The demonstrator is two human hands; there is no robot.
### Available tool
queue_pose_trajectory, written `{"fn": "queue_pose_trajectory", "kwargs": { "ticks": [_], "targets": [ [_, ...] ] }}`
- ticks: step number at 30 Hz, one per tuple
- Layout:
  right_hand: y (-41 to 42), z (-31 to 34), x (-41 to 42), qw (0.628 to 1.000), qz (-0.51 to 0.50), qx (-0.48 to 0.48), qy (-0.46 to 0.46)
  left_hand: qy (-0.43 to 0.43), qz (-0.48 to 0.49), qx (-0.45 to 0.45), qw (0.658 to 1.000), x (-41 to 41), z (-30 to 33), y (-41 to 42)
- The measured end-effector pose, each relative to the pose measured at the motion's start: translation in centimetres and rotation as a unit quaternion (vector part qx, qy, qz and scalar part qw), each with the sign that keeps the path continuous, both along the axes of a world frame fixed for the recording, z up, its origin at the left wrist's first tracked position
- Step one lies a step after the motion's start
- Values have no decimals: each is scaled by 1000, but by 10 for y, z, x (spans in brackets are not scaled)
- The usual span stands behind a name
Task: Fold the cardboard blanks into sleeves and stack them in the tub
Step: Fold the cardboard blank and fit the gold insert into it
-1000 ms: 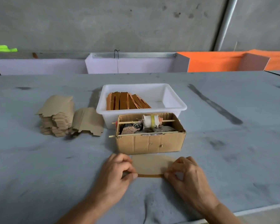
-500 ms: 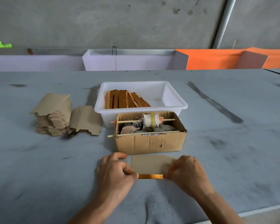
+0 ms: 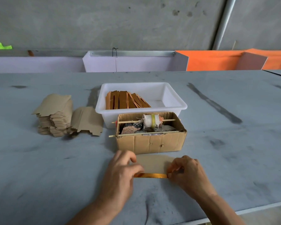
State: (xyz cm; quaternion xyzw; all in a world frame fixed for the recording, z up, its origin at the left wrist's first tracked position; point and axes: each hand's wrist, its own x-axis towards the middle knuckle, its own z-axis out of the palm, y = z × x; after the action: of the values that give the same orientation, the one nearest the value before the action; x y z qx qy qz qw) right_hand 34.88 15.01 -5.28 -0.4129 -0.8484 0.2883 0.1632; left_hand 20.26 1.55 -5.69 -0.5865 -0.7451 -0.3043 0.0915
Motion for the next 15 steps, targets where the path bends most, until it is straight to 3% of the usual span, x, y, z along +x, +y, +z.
{"fn": "queue_pose_trajectory", "kwargs": {
  "ticks": [4, 9, 11, 15],
  "targets": [
    [-9, -4, 1, 998, -1, 59, 1, 133, -47, 0, 990, 7, 4, -4],
    [-27, -7, 10, 967, 22, 247, 60, 232, -59, -47, 970, 15, 8, -6],
    [-37, -5, 5, 944, 61, 314, 75, 240, -62, -61, 967, 16, 10, -5],
    [-47, -10, -5, 927, 119, 350, 61, 207, -63, -78, 973, 15, 15, -5]
  ]
}}
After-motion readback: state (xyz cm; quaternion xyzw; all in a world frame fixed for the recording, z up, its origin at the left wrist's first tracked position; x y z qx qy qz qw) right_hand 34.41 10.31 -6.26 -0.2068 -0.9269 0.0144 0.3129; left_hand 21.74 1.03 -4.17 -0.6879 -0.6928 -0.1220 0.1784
